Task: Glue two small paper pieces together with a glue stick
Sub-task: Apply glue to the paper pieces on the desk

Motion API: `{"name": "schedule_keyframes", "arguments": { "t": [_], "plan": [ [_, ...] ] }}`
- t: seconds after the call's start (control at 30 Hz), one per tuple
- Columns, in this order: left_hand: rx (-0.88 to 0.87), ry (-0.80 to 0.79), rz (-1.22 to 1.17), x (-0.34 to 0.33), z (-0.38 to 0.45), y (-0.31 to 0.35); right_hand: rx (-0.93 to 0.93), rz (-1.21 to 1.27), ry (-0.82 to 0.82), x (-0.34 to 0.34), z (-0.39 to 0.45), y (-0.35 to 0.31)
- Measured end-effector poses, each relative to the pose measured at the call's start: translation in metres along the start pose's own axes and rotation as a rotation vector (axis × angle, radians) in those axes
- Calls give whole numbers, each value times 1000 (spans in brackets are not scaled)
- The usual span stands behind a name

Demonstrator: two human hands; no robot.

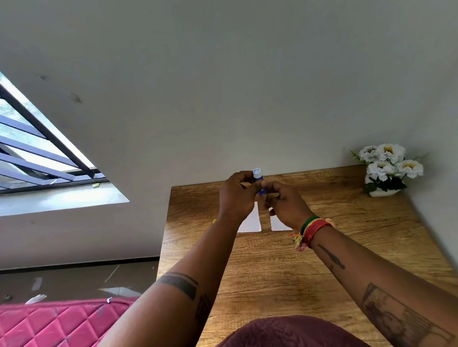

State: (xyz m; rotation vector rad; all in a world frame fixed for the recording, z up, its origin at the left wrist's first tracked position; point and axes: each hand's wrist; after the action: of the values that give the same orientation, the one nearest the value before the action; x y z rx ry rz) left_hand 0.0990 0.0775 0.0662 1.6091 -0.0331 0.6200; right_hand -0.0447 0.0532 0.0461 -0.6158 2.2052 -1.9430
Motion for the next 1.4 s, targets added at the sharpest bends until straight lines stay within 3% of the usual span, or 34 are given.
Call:
{"name": "schedule_keyframes", "arguments": {
  "t": [0.1,0.27,0.5,0.7,0.93,1.17,1.4],
  "plan": [
    [-2,-1,3,0,0,0,10,28,-20,-1,-1,-2],
    [-29,-17,2,-3,0,3,-8,10,105,-3,0,-4],
    [-14,-2,-7,1,3,1,-1,28,-30,0,1,-6],
    [-13,-2,-13,0,3,5,0,25,103,-3,3,-7],
    [4,17,-35,2,4,5,5,46,16,-3,5,-6],
    [35,10,-85,1,2,3,14,190,36,-4,2,-2],
    [55,-1,-96,-2,4,0,-32,184,70,0,5,2]
  ]
}}
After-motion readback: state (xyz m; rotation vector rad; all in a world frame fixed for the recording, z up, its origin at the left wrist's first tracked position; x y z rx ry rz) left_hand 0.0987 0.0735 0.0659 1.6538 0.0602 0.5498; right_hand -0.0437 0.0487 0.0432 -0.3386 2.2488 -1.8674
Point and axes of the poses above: each hand's wrist, its own z-axis towards the middle knuckle, its own x-axis out of the back of the hand, y = z × x
